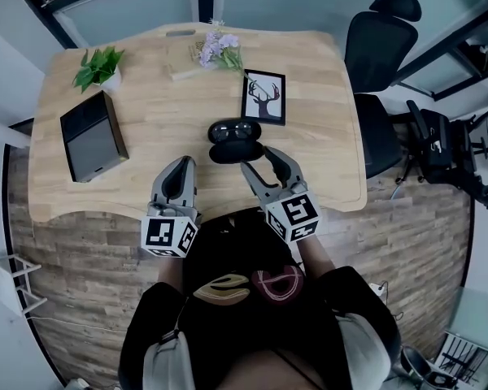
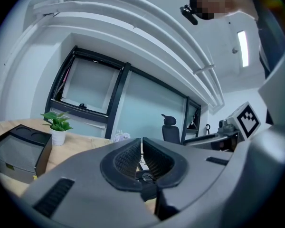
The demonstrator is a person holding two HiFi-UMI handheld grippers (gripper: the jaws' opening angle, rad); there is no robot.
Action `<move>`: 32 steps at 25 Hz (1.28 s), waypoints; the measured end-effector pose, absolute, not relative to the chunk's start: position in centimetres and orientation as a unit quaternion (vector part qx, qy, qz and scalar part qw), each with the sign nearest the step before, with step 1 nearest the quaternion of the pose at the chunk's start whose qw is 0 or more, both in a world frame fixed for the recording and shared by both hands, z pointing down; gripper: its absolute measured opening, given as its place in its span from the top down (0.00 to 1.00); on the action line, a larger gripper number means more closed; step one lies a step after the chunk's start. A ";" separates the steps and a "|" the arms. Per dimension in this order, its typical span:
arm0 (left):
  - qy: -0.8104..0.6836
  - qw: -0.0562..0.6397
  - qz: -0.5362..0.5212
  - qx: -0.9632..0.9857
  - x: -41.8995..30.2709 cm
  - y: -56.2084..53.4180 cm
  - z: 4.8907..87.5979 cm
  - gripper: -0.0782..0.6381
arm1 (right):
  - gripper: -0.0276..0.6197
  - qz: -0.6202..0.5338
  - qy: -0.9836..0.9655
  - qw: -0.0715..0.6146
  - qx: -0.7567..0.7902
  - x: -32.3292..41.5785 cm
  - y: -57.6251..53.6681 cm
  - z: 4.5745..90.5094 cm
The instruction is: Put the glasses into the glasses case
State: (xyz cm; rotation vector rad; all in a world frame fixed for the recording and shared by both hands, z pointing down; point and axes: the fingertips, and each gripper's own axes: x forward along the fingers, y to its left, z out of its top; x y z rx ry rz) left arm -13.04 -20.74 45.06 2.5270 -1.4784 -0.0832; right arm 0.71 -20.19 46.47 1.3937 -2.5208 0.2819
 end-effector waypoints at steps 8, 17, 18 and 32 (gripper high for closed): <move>-0.474 0.102 -0.035 0.874 -12.2 -20.0 44.6 0.86 | 0.76 0.096 -0.865 0.091 0.483 0.5 -19.9 45.7; -0.476 0.098 -0.042 0.873 -12.6 -20.5 44.2 0.86 | 0.94 0.067 -0.849 0.070 0.519 1.6 -20.7 44.7; -0.476 0.099 -0.043 0.873 -12.6 -20.7 44.1 0.86 | 0.94 0.067 -0.847 0.074 0.522 1.8 -20.9 44.8; -0.466 0.097 -0.032 0.879 -12.4 -21.3 44.3 0.86 | 0.94 0.068 -0.832 0.099 0.542 2.0 -22.9 45.6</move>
